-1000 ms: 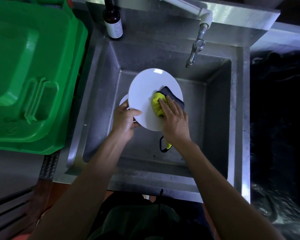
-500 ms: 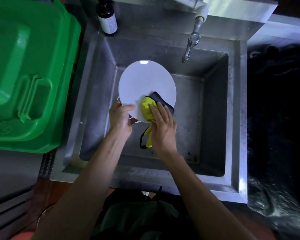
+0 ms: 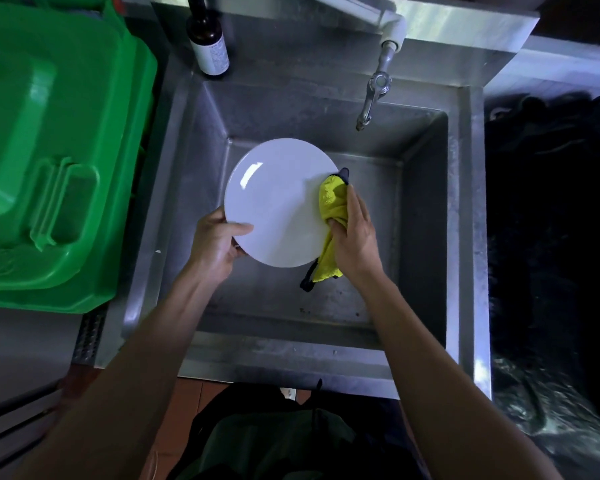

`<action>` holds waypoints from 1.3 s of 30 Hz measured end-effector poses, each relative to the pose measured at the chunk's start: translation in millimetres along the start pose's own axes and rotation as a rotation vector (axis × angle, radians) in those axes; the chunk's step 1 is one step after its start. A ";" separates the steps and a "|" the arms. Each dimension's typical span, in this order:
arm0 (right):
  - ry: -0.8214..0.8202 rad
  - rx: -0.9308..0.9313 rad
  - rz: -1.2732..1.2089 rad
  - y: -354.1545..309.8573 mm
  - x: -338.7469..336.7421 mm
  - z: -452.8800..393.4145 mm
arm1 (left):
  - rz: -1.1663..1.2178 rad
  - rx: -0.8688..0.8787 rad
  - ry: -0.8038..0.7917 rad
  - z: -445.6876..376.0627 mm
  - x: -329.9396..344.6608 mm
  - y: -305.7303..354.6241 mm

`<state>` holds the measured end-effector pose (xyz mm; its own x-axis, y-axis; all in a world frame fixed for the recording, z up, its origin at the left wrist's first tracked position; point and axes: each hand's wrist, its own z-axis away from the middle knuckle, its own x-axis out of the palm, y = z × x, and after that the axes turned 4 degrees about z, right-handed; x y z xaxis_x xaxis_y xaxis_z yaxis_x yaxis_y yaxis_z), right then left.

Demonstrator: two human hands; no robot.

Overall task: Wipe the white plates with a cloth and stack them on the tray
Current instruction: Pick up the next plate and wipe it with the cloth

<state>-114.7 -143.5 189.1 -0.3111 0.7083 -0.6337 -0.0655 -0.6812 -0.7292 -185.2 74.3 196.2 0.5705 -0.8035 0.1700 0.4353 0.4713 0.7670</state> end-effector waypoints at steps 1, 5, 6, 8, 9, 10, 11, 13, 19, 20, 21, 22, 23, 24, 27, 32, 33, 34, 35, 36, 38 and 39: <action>-0.018 0.002 0.000 1.2 -1.5 -2.6 | -0.028 -0.003 -0.004 0.1 -2.2 1.3; -0.056 -0.018 0.009 2.8 -8.3 -9.6 | -0.160 0.013 -0.041 -0.5 -8.3 8.8; -0.053 -0.034 0.012 2.4 -10.3 -11.6 | -0.196 0.016 -0.056 -1.2 -9.1 11.1; -0.047 -0.068 0.024 0.9 -14.7 -16.2 | -0.261 0.022 -0.080 -2.1 -9.2 16.1; -0.046 -0.081 0.030 -0.6 -16.8 -18.3 | -0.295 0.029 -0.095 -2.1 -8.8 18.8; -0.049 -0.096 0.039 -2.4 -18.8 -20.4 | -0.327 0.037 -0.116 -2.4 -8.0 21.0; -0.057 -0.115 0.051 -4.5 -20.6 -22.2 | -0.353 0.044 -0.136 -2.5 -7.6 22.9; -0.078 -0.170 0.085 -9.7 -24.0 -25.2 | -0.393 0.060 -0.176 -3.4 -6.8 25.7; -0.076 -0.283 0.169 -25.2 -29.4 -32.1 | -0.518 0.149 -0.279 -6.5 -3.8 32.8; -0.068 -0.302 0.182 -27.0 -29.8 -32.7 | -0.550 0.166 -0.292 -7.6 -3.1 34.0; -0.059 -0.329 0.202 -28.9 -29.4 -32.9 | -0.586 0.186 -0.307 -8.9 -2.4 34.8; -0.049 -0.363 0.232 -30.7 -28.5 -32.9 | -0.620 0.203 -0.322 -10.7 -1.3 34.8; -0.043 -0.400 0.270 -32.6 -26.9 -32.6 | -0.651 0.215 -0.330 -12.6 0.3 34.8; -0.042 -0.438 0.307 -34.7 -24.9 -32.2 | -0.686 0.222 -0.336 -14.2 2.1 35.3; -0.047 -0.523 0.390 -38.8 -18.7 -30.5 | -0.777 0.234 -0.345 -15.9 6.1 37.8; -0.023 -0.532 0.438 -37.4 -14.8 -29.4 | -0.844 0.289 -0.339 -13.4 11.3 40.9; -0.014 -0.527 0.440 -36.8 -14.6 -28.2 | -0.866 0.313 -0.334 -13.1 13.6 40.6; 0.001 -0.524 0.439 -36.2 -14.6 -27.1 | -0.881 0.339 -0.323 -13.0 16.3 39.4; 0.020 -0.519 0.437 -35.5 -14.6 -25.4 | -0.882 0.366 -0.307 -13.2 18.4 37.3; 0.043 -0.512 0.435 -35.0 -14.6 -23.5 | -0.868 0.393 -0.285 -12.7 20.1 34.4; 0.101 -0.496 0.433 -34.6 -14.6 -20.8 | -0.810 0.441 -0.226 -12.6 21.4 28.1; 0.129 -0.489 0.433 -34.2 -15.0 -19.6 | -0.775 0.457 -0.199 -11.9 21.1 25.0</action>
<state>-89.3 -127.2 218.5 -0.0946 0.4272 -0.8992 0.4869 -0.7680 -0.4161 -154.0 73.4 211.7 0.0852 -0.9024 -0.4224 0.3038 -0.3803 0.8736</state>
